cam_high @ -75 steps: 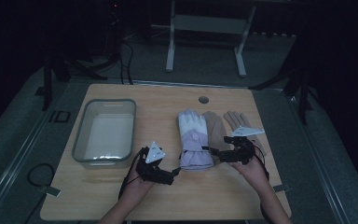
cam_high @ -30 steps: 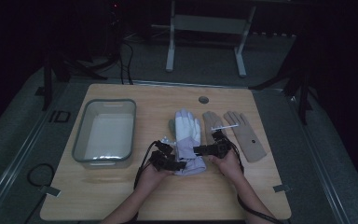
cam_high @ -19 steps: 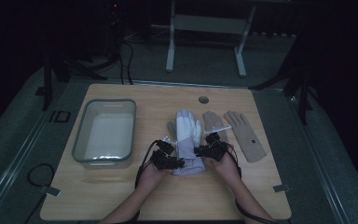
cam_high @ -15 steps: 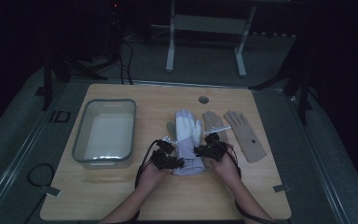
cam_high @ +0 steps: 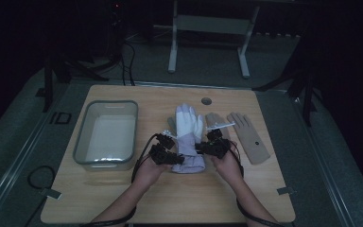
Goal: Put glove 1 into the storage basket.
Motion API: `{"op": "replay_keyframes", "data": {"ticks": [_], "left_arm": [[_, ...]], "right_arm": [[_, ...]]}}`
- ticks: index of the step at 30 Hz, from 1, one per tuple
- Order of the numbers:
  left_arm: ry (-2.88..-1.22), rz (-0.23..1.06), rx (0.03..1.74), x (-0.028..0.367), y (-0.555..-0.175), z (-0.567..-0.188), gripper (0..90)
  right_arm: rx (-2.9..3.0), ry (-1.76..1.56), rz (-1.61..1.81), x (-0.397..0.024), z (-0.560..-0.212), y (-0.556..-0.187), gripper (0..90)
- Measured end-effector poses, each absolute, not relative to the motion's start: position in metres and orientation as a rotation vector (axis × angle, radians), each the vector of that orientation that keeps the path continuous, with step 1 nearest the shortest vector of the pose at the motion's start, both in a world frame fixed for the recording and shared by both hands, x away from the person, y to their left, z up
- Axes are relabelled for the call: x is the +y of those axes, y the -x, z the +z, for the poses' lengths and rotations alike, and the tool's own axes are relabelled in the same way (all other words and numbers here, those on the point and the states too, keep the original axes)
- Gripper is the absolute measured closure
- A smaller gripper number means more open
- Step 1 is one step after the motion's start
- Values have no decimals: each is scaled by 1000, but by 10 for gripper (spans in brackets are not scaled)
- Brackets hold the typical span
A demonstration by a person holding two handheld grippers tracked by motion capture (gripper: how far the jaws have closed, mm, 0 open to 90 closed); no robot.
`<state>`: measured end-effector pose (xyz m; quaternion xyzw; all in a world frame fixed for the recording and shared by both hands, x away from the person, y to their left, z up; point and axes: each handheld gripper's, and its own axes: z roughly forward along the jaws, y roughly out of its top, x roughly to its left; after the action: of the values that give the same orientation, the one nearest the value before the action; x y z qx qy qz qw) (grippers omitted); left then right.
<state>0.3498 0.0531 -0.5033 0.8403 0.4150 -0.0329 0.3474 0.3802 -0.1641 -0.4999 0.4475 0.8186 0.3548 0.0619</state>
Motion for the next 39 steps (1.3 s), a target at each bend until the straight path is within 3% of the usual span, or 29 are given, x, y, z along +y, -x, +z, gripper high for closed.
{"op": "replay_keyframes", "data": {"ticks": [20,39], "left_arm": [[-2214,-2,1051,102,-353,-451,744],[-2225,56,1097,178,-349,-416,744]], "right_arm": [[2477,-1267,1130,-116,-452,-389,797],[2519,-1180,1178,-35,-421,-397,797]]}}
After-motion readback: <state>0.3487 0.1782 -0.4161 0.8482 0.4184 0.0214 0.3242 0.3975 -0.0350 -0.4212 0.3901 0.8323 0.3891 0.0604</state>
